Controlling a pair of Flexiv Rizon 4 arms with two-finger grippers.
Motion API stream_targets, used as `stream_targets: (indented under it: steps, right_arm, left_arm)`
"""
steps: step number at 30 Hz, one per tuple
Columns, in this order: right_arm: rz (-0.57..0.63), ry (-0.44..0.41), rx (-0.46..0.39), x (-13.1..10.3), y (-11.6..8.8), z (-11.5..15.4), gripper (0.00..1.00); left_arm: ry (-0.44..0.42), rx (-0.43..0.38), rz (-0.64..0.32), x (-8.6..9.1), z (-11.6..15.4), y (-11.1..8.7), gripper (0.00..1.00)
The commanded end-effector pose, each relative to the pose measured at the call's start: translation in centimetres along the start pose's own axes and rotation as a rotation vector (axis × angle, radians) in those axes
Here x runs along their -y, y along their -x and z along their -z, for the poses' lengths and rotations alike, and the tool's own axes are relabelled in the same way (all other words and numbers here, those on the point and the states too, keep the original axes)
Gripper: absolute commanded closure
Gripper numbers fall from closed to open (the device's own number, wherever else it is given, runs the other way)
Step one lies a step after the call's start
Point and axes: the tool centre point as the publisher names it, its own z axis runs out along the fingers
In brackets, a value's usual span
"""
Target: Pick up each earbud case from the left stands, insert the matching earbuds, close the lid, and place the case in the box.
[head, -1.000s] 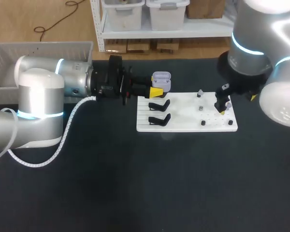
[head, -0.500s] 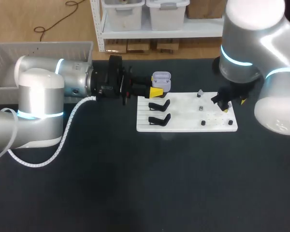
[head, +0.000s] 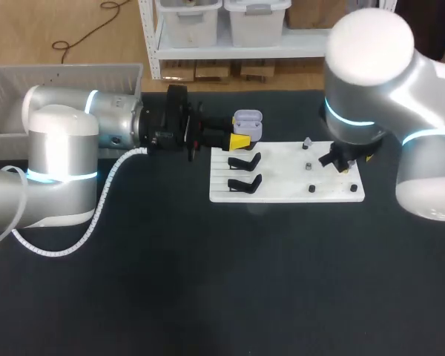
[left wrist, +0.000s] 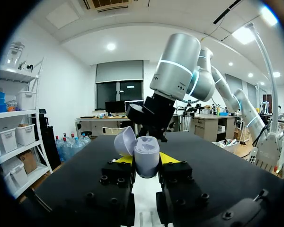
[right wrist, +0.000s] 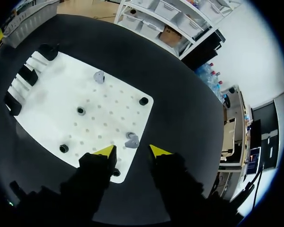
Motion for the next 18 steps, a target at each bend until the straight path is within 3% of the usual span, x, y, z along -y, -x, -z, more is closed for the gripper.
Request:
stream_targets:
  steps: [1,18]
  right_arm:
    - [-0.005,-0.014,0.017,-0.1,-0.1,-0.4,0.56]
    - [-0.008,-0.045,0.037,0.3,0.3,-1.7,0.61]
  left_arm:
    - [0.001,0.003,-0.002,0.0,0.0,-0.1,1.00]
    - [0.001,0.003,-0.002,0.0,0.0,-0.1,1.00]
